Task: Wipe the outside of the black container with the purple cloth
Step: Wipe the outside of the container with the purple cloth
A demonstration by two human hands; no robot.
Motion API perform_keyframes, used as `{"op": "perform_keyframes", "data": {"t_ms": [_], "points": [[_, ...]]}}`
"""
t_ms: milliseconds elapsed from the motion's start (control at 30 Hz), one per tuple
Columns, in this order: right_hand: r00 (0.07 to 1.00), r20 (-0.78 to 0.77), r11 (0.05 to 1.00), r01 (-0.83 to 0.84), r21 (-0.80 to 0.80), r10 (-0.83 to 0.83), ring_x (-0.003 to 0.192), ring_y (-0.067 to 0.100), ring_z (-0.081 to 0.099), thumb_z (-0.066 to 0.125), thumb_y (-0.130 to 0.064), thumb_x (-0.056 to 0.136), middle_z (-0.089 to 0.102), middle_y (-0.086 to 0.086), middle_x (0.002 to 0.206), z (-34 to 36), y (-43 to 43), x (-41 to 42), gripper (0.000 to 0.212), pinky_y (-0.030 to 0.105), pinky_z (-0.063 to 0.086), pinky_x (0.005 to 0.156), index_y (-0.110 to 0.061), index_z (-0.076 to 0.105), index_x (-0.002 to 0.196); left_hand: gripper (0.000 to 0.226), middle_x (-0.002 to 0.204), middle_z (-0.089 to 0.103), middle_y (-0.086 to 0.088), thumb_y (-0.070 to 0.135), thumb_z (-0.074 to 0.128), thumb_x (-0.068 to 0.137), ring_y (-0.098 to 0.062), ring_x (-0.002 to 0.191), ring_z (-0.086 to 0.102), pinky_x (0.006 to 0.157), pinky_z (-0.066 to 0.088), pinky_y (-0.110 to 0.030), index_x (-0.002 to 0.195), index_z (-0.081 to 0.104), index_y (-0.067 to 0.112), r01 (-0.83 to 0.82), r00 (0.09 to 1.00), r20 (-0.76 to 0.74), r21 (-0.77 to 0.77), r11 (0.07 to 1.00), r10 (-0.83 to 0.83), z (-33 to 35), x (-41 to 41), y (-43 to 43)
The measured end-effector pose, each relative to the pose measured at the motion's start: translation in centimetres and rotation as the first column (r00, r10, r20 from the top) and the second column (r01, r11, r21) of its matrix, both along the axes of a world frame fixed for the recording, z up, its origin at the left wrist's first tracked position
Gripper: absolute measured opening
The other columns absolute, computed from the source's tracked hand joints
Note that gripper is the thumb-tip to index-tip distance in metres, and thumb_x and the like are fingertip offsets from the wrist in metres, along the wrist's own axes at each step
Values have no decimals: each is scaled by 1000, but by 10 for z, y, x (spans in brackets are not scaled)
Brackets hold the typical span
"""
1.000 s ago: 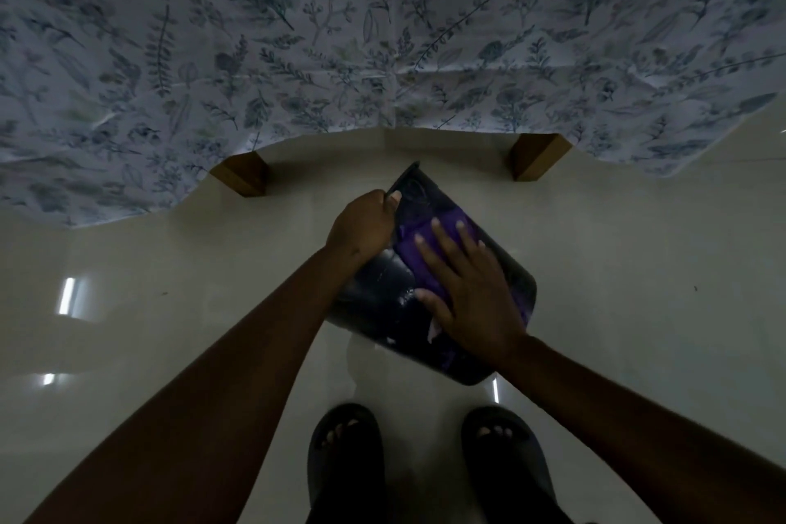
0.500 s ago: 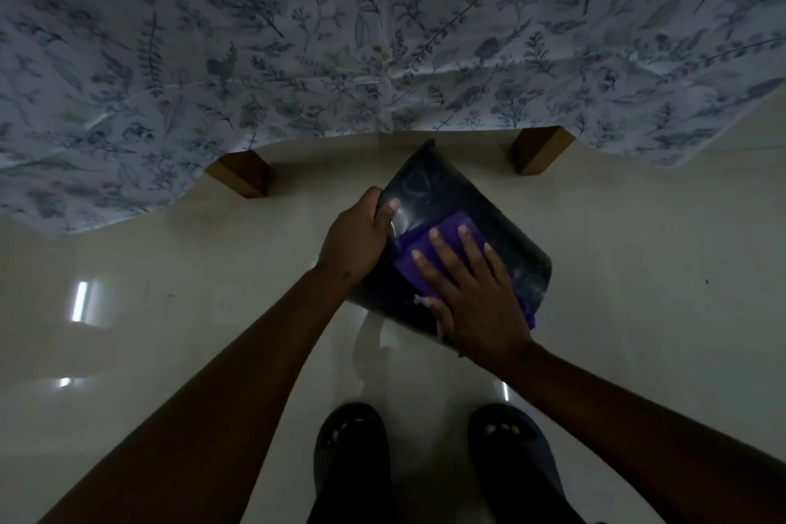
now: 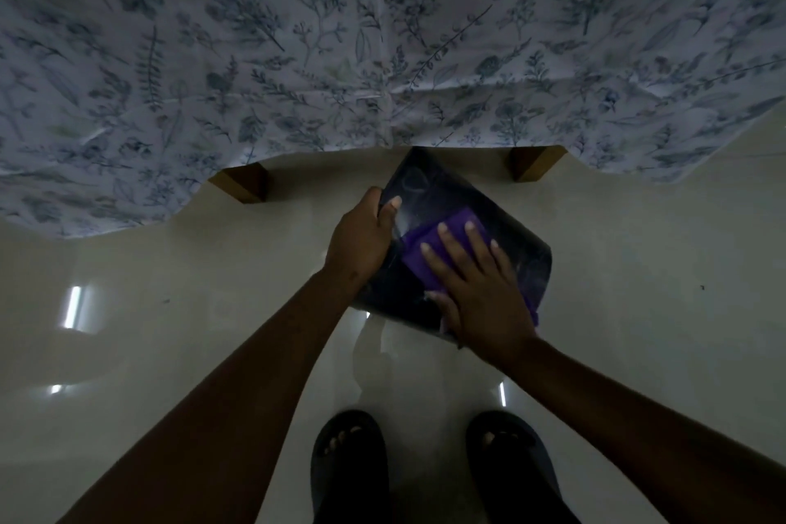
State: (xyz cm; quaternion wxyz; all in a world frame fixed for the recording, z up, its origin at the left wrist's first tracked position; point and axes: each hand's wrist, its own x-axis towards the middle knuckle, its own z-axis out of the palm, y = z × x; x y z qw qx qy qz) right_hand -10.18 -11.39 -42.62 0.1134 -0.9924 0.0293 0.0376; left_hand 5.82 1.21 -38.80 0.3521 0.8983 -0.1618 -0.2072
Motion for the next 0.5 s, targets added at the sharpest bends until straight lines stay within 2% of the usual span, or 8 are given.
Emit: {"op": "perform_keyframes", "data": {"t_ms": [67, 133, 233, 300, 367, 433, 500], "points": [[996, -3, 995, 84, 44, -84, 149, 28, 5, 26, -48, 97, 12, 2, 162, 1, -12, 18, 58, 47, 10, 118, -28, 15, 151, 35, 91, 65, -9, 39, 37, 102, -23, 81, 62, 73, 48, -33, 106, 54, 9, -1, 1000, -3, -35, 999, 0, 4, -1, -4], [973, 10, 965, 227, 129, -231, 148, 27, 16, 26, -46, 98, 20, 4, 160, 7, -28, 44, 58, 45, 18, 117, -25, 19, 151, 35, 90, 65, -10, 38, 37, 102, -23, 80, 61, 73, 48, -34, 105, 54, 8, -5, 1000, -5, -61, 998, 5, 6, -1, -3], [909, -152, 823, 416, 386, -388, 140, 25, 35, 30, -48, 99, 35, 5, 154, 7, -60, 80, 56, 42, 31, 114, -23, 29, 149, 36, 87, 66, -12, 39, 35, 102, -26, 79, 63, 72, 51, -39, 103, 54, 8, 4, 1000, 10, -69, 998, -4, 6, -5, 7], [897, -198, 774, 440, 455, -394, 138, 24, 38, 31, -52, 98, 39, 3, 152, 8, -66, 84, 57, 40, 32, 112, -25, 32, 147, 37, 86, 67, -12, 40, 34, 102, -28, 78, 64, 70, 50, -38, 102, 54, 9, 0, 1000, 11, -46, 999, 1, 4, -8, 12], [934, -106, 850, 355, 388, -341, 141, 24, 34, 32, -54, 96, 36, 4, 154, 8, -53, 69, 60, 38, 29, 114, -24, 29, 149, 36, 88, 68, -12, 41, 35, 101, -29, 80, 64, 70, 49, -37, 101, 53, 10, -1, 1000, 15, -7, 1000, 1, 2, -8, 13], [978, -14, 954, 206, 216, -208, 146, 26, 22, 31, -56, 94, 26, 4, 158, 8, -30, 45, 65, 40, 22, 115, -24, 23, 150, 35, 91, 68, -12, 42, 35, 101, -30, 82, 63, 71, 48, -37, 102, 54, 11, 19, 1000, 25, 24, 1000, -19, 2, -4, 11], [993, 19, 989, 115, 97, -117, 149, 27, 11, 27, -56, 95, 19, 2, 160, 8, -10, 23, 64, 44, 15, 116, -26, 19, 151, 34, 98, 68, -11, 42, 36, 101, -29, 87, 63, 70, 44, -33, 106, 55, 13, 32, 999, 13, 36, 999, -32, 3, 3, 6]]}}
